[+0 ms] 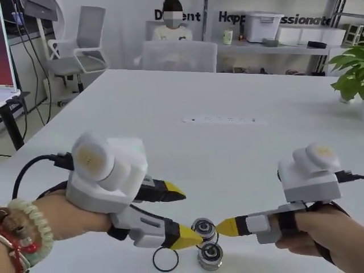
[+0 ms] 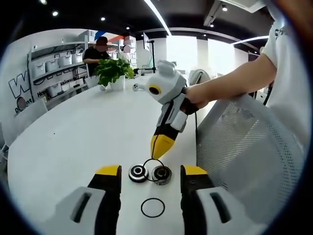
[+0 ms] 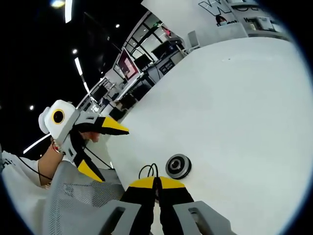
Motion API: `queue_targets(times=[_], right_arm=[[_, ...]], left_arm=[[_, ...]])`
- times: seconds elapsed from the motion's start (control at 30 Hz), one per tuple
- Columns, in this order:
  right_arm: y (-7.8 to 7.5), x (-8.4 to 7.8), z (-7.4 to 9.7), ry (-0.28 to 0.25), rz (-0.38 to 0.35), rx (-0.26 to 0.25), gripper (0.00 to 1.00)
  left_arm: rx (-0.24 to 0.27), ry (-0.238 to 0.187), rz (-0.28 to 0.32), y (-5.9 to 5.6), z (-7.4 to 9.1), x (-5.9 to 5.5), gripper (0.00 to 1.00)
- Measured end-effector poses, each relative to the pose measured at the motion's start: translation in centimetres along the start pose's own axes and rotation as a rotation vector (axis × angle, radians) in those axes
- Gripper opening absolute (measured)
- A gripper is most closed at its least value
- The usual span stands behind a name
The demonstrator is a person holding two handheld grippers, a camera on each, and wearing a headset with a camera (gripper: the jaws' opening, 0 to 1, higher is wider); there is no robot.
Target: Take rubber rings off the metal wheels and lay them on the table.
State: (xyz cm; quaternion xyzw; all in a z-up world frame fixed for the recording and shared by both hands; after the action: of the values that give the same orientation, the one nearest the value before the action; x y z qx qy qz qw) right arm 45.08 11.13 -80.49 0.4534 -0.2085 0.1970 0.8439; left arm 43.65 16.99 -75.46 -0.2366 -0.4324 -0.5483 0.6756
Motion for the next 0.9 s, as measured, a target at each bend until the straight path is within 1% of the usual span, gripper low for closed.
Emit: queue_targets(times=[0.1,0.2,0.3,0.37,0.5,0.63,0.73,0.8,0.87,0.9], right_arm=[[0.1,0.1,0.0,-0.002,0.001,0.003,0.0],[0.2,0.2,0.0,-0.005,-0.001,0.006,0.0],[0.3,0.2,0.0,-0.007,-0.005,0.012,0.0],[0.3,0.3,0.0,-0.009,-0.004,0.013,0.0],[0.5,0.4,0.1,-0.015,-0.007,0.019,0.0],[0.7,0.5,0.1,-0.018,-0.004,0.026,0.0],[0.8,0.4,0.0,-0.013,0.002,0.028,0.0],[0.9,0.3,-0.1,-0.01,0.002,0.03,0.0],[1.0,0.3,-0.1,-0.01,0.003,0.031,0.0],[1.1,0.3,-0.1,-0.012,0.003,0.033,0.0]], left_arm=[[0.009,0.004,-0.001,0.0,0.7,-0.2,0.47],[0.032,0.011,-0.008,0.1,1.6,-0.5,0.49],[0.05,-0.006,0.005,0.1,2.3,-0.4,0.51],[0.064,-0.006,0.006,0.1,2.8,-0.5,0.52],[0.093,0.014,0.006,0.1,3.9,-1.4,0.53],[0.121,0.01,0.035,-0.1,4.8,-2.1,0.53],[0.132,0.007,0.051,-0.4,5.1,-2.6,0.53],[0.142,0.01,0.062,-0.7,5.2,-3.1,0.53],[0.154,0.017,0.081,-0.9,5.4,-3.7,0.53],[0.163,0.014,0.096,-1.0,5.5,-3.9,0.53]])
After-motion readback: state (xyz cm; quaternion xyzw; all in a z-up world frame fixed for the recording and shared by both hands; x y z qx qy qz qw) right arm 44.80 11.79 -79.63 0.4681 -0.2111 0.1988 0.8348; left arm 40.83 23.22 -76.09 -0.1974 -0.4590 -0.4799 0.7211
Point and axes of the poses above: the centre of the closed fingertips' face, and the gripper's own axes: z roughly backward along the fingers, y roughly to its left, x roughly out of its top, the point moved 1 cm from there along z, roughly backward along the fingers, and after that the axes turned 7 degrees about -z, right-handed, at the moved point
